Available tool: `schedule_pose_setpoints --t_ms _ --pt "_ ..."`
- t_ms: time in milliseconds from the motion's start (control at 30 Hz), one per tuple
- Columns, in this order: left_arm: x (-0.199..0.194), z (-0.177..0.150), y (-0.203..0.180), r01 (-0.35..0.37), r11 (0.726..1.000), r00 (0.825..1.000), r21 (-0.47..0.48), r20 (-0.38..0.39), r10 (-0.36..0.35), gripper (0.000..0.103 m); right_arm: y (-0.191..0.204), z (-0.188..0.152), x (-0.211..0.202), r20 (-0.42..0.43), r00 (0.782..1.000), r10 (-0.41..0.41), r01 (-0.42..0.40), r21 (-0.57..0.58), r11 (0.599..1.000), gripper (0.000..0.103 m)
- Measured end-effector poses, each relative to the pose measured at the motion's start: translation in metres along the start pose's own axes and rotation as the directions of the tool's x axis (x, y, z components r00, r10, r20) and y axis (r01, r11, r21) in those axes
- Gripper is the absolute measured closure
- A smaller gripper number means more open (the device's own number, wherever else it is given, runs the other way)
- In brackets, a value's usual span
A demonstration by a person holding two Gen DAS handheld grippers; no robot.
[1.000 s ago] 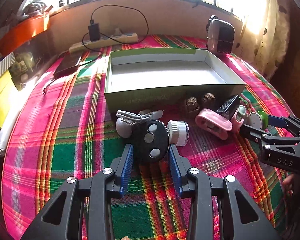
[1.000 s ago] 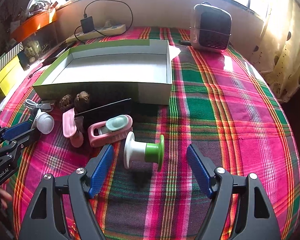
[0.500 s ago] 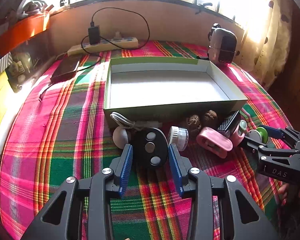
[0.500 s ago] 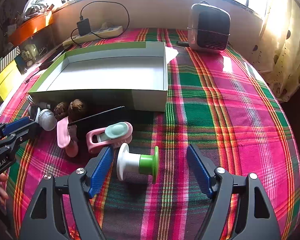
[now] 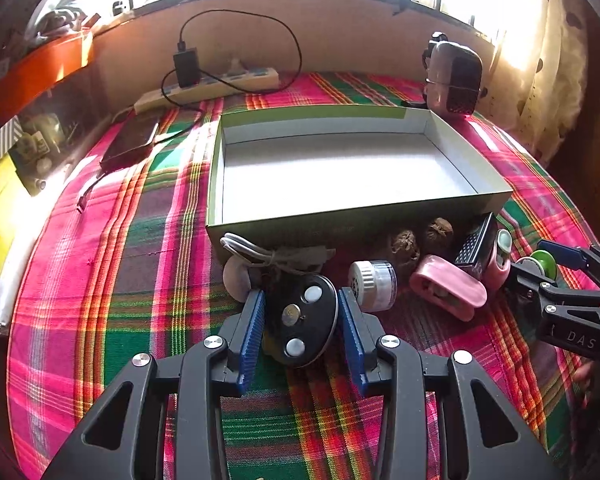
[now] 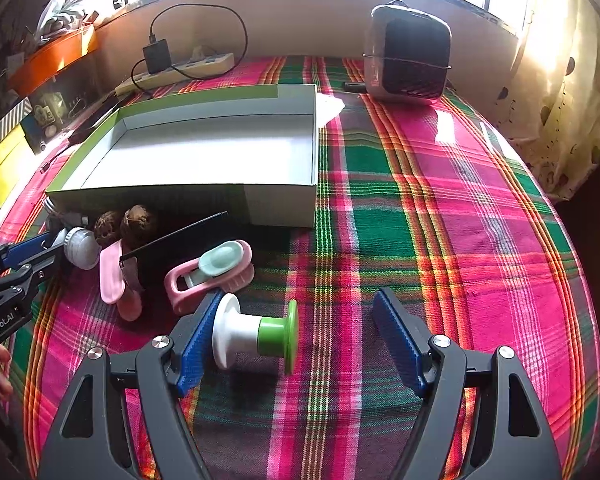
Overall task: Organize objects
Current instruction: 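Move left tool to the black round puck while right tool approaches the white-green spool, then close left tool on the black puck while right tool closes on the spool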
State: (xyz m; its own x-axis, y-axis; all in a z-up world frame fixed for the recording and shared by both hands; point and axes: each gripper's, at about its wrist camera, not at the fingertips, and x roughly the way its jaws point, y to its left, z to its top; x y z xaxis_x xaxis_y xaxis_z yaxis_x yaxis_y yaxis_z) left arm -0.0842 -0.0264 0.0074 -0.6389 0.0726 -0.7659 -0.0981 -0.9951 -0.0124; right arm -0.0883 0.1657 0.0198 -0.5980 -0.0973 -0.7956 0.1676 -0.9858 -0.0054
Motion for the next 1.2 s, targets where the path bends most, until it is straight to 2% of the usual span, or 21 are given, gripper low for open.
schedule_pose_setpoints --t_ms 467,800,900,1200 --pt "0.003 -0.002 0.004 0.008 0.999 1.0 -0.054 -0.006 -0.009 0.068 -0.002 0.0 0.001 -0.001 1.0 -0.006 0.006 0.002 1.0 0.027" --pt "0.003 -0.002 0.005 0.005 0.999 1.0 -0.053 -0.007 -0.005 0.069 -0.003 -0.004 -0.003 -0.002 1.0 -0.018 0.018 0.024 1.0 0.029" --pt "0.003 -0.003 0.005 -0.005 0.999 1.0 -0.053 -0.007 0.005 0.072 -0.002 -0.005 -0.006 0.005 1.0 -0.017 0.016 0.021 1.0 0.038" --pt "0.001 -0.005 0.005 -0.002 0.998 1.0 -0.06 -0.01 0.001 0.072 0.006 -0.007 -0.011 0.018 1.0 0.008 -0.008 -0.004 1.0 0.07"
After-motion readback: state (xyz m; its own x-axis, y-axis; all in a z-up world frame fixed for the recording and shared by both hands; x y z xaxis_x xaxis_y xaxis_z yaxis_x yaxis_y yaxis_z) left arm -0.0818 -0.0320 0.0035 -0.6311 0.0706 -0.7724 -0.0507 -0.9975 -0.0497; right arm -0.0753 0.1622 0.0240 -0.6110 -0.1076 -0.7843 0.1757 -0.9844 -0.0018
